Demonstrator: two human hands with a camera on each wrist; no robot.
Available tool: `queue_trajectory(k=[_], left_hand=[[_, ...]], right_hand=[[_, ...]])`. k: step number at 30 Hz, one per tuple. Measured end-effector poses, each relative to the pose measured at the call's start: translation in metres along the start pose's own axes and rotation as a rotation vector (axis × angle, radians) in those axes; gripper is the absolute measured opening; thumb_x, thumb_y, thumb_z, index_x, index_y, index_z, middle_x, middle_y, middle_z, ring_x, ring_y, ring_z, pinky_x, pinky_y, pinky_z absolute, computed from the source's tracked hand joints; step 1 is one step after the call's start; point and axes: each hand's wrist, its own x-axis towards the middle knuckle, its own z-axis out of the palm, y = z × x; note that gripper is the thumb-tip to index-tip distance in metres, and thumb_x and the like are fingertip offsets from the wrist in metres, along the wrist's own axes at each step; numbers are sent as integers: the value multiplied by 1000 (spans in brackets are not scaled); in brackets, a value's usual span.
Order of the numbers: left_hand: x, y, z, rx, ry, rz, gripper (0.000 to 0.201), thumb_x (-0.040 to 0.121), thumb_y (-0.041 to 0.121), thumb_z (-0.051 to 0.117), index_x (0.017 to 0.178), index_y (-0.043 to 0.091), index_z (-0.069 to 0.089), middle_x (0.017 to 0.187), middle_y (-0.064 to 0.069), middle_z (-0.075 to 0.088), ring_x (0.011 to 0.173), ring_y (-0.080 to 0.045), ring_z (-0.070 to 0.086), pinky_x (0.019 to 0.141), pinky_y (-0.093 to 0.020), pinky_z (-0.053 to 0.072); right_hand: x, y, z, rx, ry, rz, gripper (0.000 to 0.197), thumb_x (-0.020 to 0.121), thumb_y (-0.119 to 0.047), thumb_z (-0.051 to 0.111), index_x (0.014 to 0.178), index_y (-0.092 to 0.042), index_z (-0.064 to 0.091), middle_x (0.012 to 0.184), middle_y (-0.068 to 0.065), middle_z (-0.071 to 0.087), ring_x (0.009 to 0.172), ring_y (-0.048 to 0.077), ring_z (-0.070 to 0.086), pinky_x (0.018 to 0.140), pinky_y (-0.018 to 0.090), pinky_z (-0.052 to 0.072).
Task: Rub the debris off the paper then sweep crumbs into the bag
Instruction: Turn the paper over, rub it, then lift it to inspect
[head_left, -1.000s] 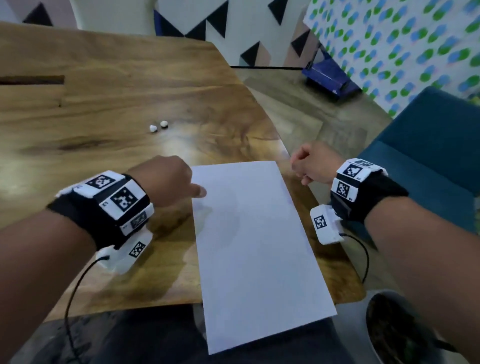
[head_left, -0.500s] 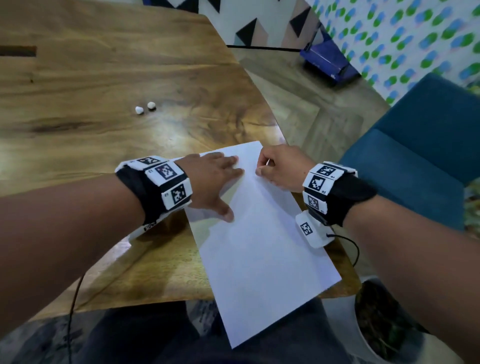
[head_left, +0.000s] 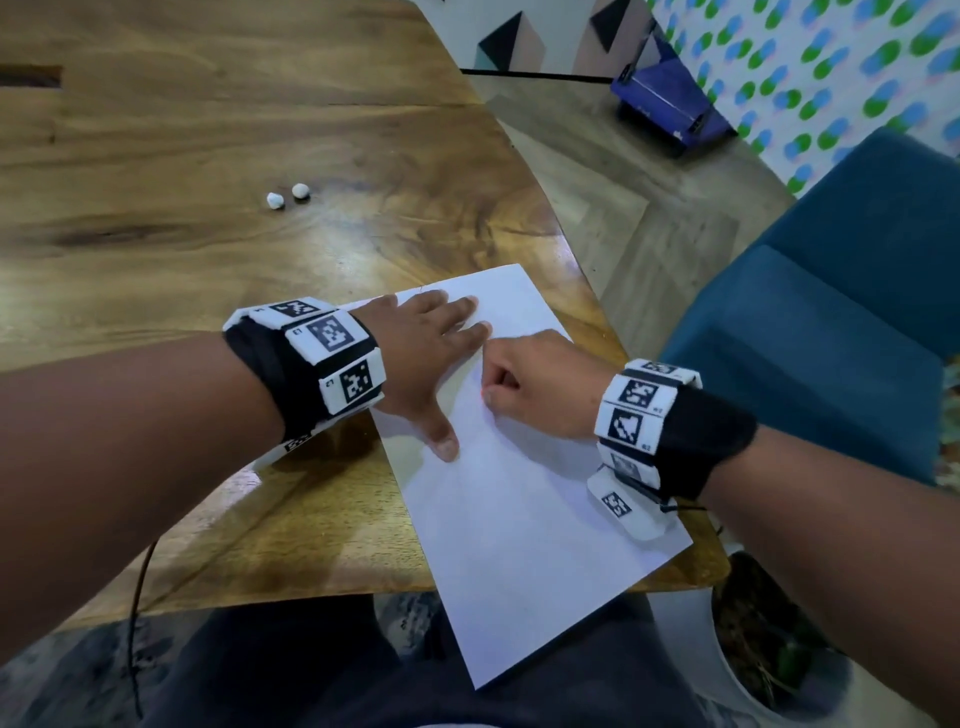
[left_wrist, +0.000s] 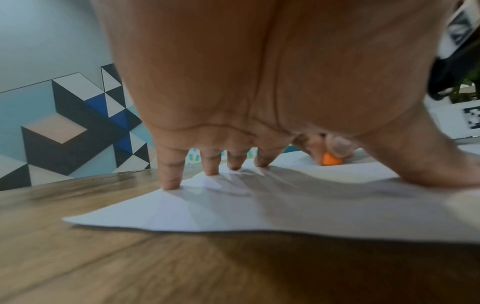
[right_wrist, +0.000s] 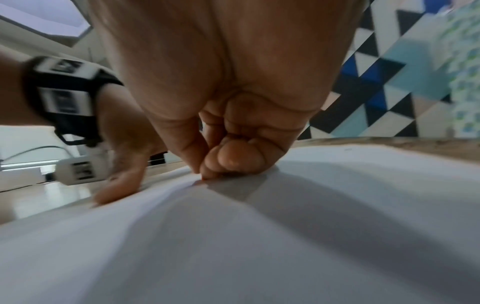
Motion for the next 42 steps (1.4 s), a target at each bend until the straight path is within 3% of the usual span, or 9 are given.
queue_trajectory(k=[4,10,14,18,25,29,32,37,42], left_hand=[[0,-1,0,14,-9,10,143,57,95,60,161,29,-12,170,0,-17,157,-27,-8,121,-56,24],[-2,-1,-1,-4,-23,-3,142,59,94,61,161,29,-14,170,3,-20,157,-25,-11,123,-57,18],[-1,0,0,-25,-27,-2,143,59,92,64,161,30,-14,170,3,-21,157,-25,-12,123,-59,16],[-1,1,-1,-31,-31,-3,142,59,91,65,161,31,-14,170,3,-21,157,-24,-12,124,-59,14],[-3,1,-4,-12,-24,2,141,60,91,64,161,30,-13,170,3,-18,157,-26,-10,121,-59,21],[-2,1,-3,-28,-28,-4,142,59,91,66,161,31,-13,170,3,-18,157,-26,-11,122,-60,19],[0,0,-1,-34,-30,-5,143,58,91,66,161,32,-13,170,3,-19,157,-26,-12,123,-59,16],[0,0,0,-10,-25,-3,142,59,93,63,161,32,-16,170,3,-20,157,-26,-12,123,-58,17],[-1,-1,0,-20,-16,2,141,59,93,63,161,33,-13,170,2,-19,157,-26,-12,123,-57,16]], right_hand=[[14,11,-5,-15,45,42,6,88,-25,59,84,-21,61,85,-4,68,84,19,61,78,35,51],[38,35,-24,-15,143,184,10,89,-20,58,90,-14,65,89,0,70,89,21,62,100,33,38],[9,9,-3,-13,54,37,8,89,-23,58,89,-18,64,84,-5,67,84,17,61,76,29,48],[3,2,0,-27,-11,-37,7,90,-24,59,89,-19,63,80,-8,64,82,16,58,73,29,45],[37,34,-21,-24,132,150,7,88,-26,60,82,-23,60,86,-6,68,88,19,63,109,45,38],[18,23,-9,-14,87,64,6,88,-26,59,83,-24,61,79,-10,65,83,16,61,81,30,51],[3,14,-1,-49,-30,-41,7,90,-27,59,89,-22,63,81,-10,66,76,10,55,60,10,37],[21,18,-9,9,77,67,7,87,-24,58,80,-24,58,80,-7,65,84,18,62,74,31,51],[12,1,3,37,3,6,5,87,-26,60,82,-25,60,84,-4,68,85,19,62,77,35,53]])
